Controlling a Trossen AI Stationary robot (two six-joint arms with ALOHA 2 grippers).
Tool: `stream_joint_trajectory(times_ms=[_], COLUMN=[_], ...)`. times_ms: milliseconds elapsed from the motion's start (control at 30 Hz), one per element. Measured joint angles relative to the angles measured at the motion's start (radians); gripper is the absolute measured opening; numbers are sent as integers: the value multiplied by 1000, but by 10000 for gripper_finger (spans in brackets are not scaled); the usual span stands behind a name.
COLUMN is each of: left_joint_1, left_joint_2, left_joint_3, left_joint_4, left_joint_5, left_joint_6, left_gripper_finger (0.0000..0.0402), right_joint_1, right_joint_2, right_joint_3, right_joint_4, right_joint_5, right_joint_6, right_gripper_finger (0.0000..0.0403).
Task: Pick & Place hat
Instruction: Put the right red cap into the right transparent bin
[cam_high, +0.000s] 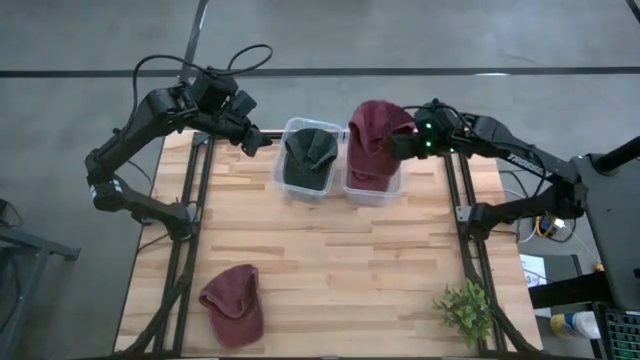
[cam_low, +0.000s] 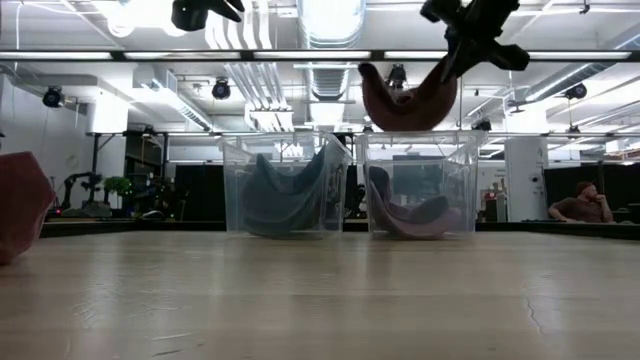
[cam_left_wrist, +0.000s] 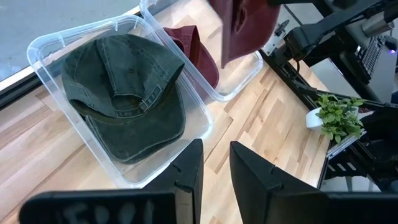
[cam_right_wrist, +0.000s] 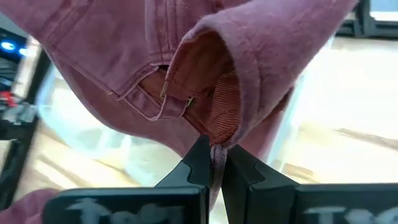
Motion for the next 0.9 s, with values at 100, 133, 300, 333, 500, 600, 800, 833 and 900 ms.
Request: stream_joint_trajectory(times_ms=[100,133,300,333,500,600,800,833,900], left_joint_1=[0,0,0,0,0,0,0,0,0], left_joint_2=[0,0,0,0,0,0,0,0,0], left_joint_3=[0,0,0,0,0,0,0,0,0], left_joint_4=[0,0,-1,-1,-1,-2,-4,-4,-4], left_joint_5=[0,0,0,-1,-1,-1,-1,-1,-1], left_joint_6=[-5,-5,-5,-5,2,2,3,3,3], left_gripper_finger=[71,71,71,71,71,71,71,71,71], right_joint_1=[-19,-26,-51,-51,-57,-65,-70,-71,-72], right_joint_2=[26,36,83,93,134,149,160,160,160], right_joint_3=[-1,-1,-2,-1,-2,-2,-2,-2,-2], right_joint_4=[-21,-26,-25,-25,-29,-29,-30,-30,-29], right_joint_5=[-2,-8,-75,-83,-116,-142,-173,-175,-175], right_joint_6=[-2,-5,-16,-15,5,9,19,22,17], right_gripper_finger=[13,13,13,13,13,13,14,18,33])
